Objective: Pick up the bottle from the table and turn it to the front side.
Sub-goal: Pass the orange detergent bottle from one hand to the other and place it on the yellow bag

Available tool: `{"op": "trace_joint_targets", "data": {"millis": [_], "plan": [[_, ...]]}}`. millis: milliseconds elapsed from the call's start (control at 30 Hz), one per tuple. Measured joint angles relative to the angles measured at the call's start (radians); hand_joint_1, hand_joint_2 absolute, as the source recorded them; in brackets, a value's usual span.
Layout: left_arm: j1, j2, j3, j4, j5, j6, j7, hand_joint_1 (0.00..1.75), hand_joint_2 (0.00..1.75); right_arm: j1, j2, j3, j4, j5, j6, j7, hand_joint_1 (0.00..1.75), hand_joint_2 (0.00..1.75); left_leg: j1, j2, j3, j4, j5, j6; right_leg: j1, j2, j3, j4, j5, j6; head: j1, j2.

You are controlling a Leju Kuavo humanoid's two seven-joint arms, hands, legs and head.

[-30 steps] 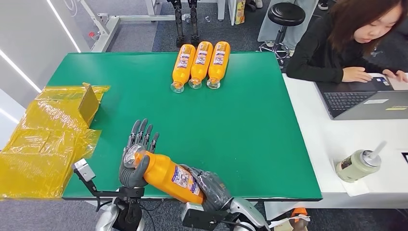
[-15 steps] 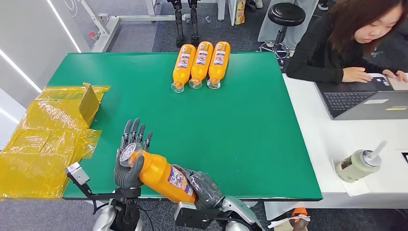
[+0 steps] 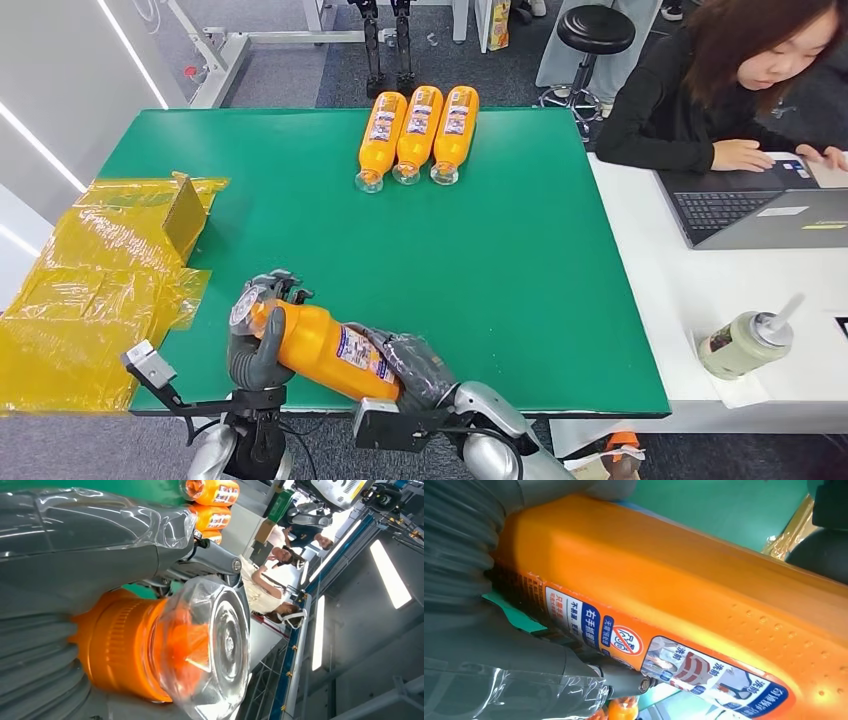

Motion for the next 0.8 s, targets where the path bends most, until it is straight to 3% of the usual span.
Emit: {"op": "trace_joint_targets", "data": {"millis": [467, 600, 800], "plan": [[-0.020, -0.009, 0.000, 0.000, 0.002, -0.010, 0.012, 1.75, 1.75, 0.014, 0.001, -0.002, -0.064, 0.021, 0.000, 0.044, 1.75, 1.75, 0.000, 0.000, 0.000, 0.000, 0.000, 0.000, 0.000, 0.000, 0.000, 0.000, 0.000, 0.000, 0.000, 0.000], [-0.022, -0.010, 0.000, 0.003, 0.020, -0.020, 0.025, 1.75, 1.75, 0.019, 0.004, -0.005, -0.077, 0.035, 0.001, 0.044, 0.00, 1.75, 0.000, 0.000, 0.000, 0.000, 0.000, 0.000, 0.000, 0.000, 0.000, 0.000, 0.000, 0.000, 0.000, 0.000], [-0.022, -0.018, 0.000, 0.012, 0.039, -0.028, 0.037, 1.75, 1.75, 0.020, 0.014, -0.005, -0.097, 0.053, -0.004, 0.050, 0.00, 1.75, 0.000, 0.001, 0.000, 0.000, 0.000, 0.000, 0.000, 0.001, -0.001, 0.000, 0.000, 0.000, 0.000, 0.000]]}}
